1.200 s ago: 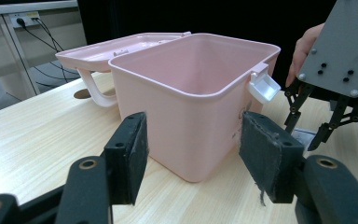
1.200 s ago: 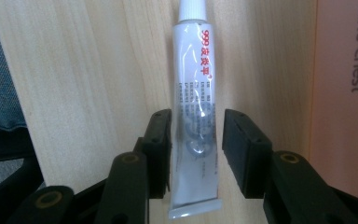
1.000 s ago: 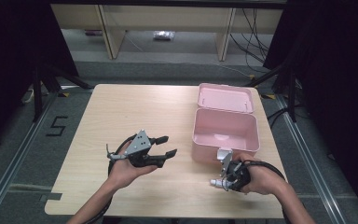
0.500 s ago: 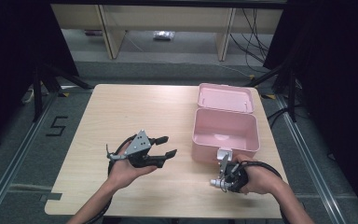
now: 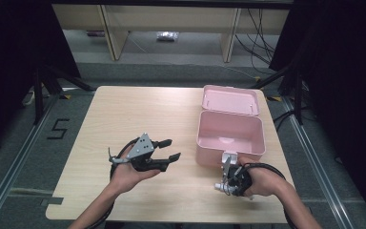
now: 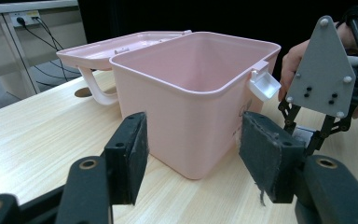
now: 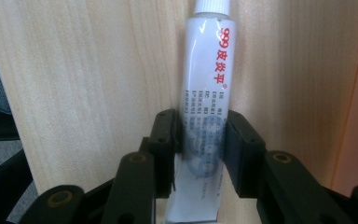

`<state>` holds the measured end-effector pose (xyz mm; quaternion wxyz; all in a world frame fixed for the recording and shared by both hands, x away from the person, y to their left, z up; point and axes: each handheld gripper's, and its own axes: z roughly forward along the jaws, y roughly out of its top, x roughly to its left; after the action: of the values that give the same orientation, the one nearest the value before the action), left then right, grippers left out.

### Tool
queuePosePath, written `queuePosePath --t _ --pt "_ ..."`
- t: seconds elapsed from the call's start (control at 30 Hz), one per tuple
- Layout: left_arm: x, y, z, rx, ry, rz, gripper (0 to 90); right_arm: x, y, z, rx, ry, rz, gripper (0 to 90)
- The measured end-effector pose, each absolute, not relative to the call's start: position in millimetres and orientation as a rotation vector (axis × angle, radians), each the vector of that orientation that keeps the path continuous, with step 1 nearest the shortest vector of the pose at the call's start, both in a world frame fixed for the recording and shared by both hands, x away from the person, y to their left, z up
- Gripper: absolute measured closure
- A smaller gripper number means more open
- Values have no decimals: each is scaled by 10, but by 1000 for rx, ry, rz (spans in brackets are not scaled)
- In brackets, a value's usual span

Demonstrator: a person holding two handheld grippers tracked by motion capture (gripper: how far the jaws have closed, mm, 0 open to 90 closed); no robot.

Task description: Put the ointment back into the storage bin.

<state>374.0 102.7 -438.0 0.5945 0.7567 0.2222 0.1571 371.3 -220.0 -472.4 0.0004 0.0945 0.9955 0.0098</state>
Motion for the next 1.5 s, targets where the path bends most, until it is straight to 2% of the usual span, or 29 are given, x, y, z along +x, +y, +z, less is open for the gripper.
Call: queuePosePath --t 0.53,1.2,1.27,1.5 --pt "3733 1030 -4401 1759 520 363 419 3717 -2210 -4698 276 3150 35 716" --pt "3729 1046 -4438 1763 528 361 419 3678 -2250 -4450 295 3133 66 716" --pt "3726 1044 -4435 1763 527 359 419 3725 -2260 -4438 165 3132 84 716" --pt "3725 1043 -4430 1767 526 359 419 3695 -2254 -4354 225 3122 69 716"
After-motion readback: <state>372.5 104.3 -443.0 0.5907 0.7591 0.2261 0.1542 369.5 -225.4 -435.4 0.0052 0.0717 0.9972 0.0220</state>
